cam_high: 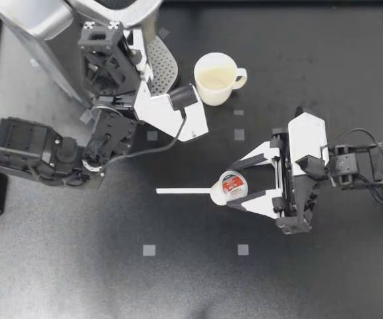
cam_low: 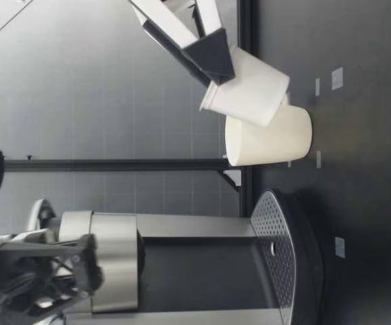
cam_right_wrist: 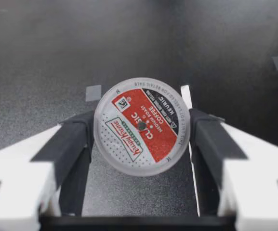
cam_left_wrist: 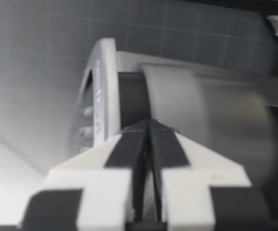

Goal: Place the coffee capsule inside the capsule container, then place the cup onto the center of the cup tray.

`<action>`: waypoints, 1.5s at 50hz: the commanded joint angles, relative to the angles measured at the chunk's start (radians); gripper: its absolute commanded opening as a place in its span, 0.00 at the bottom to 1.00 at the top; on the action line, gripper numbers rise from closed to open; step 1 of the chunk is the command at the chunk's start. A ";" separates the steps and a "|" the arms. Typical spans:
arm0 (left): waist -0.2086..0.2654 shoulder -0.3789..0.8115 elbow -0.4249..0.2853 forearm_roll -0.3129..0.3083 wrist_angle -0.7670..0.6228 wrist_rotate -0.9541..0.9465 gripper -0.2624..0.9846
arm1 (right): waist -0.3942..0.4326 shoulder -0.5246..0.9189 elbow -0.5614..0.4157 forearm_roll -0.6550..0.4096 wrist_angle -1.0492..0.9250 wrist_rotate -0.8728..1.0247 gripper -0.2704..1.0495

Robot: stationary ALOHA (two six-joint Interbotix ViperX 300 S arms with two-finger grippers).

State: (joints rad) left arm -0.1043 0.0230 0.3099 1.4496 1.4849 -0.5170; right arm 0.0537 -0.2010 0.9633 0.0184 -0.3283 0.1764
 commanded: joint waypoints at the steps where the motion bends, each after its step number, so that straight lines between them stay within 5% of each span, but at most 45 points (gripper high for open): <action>1: 0.012 -0.069 -0.025 0.044 0.025 -0.003 0.29 | 0.005 -0.009 -0.009 0.000 -0.011 0.002 0.62; 32: 0.049 -0.219 0.064 0.098 0.021 -0.101 0.28 | 0.003 -0.009 -0.018 0.000 -0.017 0.003 0.62; 75: 0.284 -0.425 0.187 0.104 -0.288 -0.295 0.28 | 0.005 -0.008 -0.035 0.000 -0.029 0.011 0.62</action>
State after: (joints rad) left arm 0.1595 -0.3743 0.5016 1.5447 1.2057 -0.8038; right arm 0.0537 -0.2010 0.9495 0.0184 -0.3436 0.1856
